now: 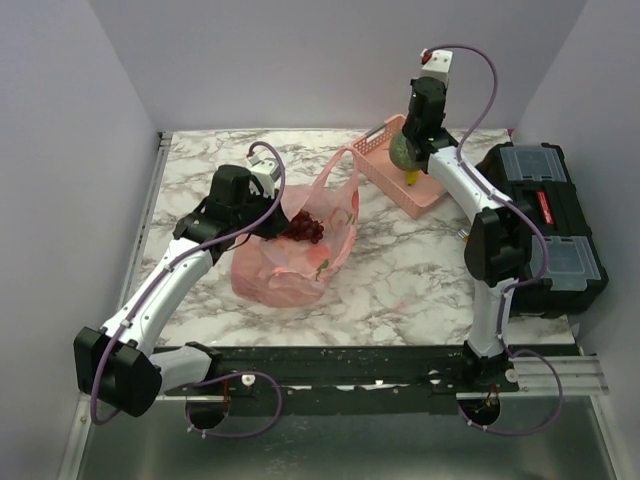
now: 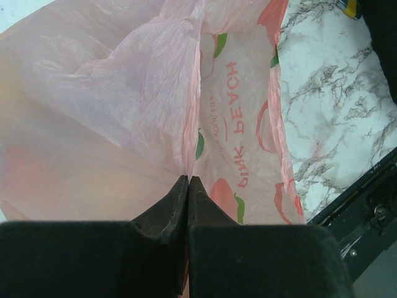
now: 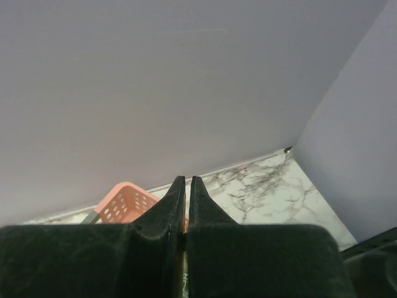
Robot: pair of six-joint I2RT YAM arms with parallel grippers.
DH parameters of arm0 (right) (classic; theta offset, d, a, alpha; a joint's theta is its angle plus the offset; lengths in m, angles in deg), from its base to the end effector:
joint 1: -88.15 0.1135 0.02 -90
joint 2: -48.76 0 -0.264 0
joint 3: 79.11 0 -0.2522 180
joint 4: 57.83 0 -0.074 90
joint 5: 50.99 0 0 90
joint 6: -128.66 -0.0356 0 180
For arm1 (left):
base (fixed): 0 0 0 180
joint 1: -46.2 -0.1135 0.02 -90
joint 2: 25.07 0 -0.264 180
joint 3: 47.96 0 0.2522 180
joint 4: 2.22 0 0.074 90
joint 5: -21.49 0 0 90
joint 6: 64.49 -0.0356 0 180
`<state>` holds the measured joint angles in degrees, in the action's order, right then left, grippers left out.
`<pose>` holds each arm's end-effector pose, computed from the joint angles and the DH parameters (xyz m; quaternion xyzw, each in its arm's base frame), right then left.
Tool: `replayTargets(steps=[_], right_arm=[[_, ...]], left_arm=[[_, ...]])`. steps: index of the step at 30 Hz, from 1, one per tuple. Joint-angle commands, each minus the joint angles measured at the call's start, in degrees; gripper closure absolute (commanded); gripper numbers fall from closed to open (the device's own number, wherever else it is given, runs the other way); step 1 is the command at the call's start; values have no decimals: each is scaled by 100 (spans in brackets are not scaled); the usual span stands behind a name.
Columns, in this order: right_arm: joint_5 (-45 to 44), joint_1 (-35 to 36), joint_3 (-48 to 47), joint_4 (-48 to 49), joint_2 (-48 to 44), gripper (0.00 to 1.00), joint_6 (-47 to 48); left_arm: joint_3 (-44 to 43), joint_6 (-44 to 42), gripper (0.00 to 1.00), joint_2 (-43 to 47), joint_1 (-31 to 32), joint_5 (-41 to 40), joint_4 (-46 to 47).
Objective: Take the fake fruits out of the plastic bag
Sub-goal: Place the fake fruit in the bin.
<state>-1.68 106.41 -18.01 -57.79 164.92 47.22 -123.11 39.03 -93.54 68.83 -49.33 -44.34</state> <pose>0.4718 0.1312 0.3674 0.0949 0.6875 -0.1815 0.6967 0.2367 -0.1113 0.3260 0.1457 0.8675 -0.2810 0.3837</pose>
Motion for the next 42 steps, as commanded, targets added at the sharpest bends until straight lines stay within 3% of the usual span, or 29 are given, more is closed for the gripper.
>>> replayTargets(steps=[1,9,19,29,35,42], right_arm=[[393,-24,-431,-505,390,99,-367],[888,-24,-384,-831,644,99,-1135],[1184,-24,-643,-1369,1098,98,-1435],[1489,-25,-950,-2159,1105,50,-1654],[1312,-25,-946,-2492,838,34,-1707],[1158,-29,-881,-2733,291,29,-1708]], left_arm=[[-71,-44,100,101,31,-36,66],[-111,10,100,79,31,-151,15],[-104,28,100,114,31,-112,34],[-104,48,100,101,31,-62,42],[-102,54,100,106,31,-38,47],[-97,64,100,105,30,7,54]])
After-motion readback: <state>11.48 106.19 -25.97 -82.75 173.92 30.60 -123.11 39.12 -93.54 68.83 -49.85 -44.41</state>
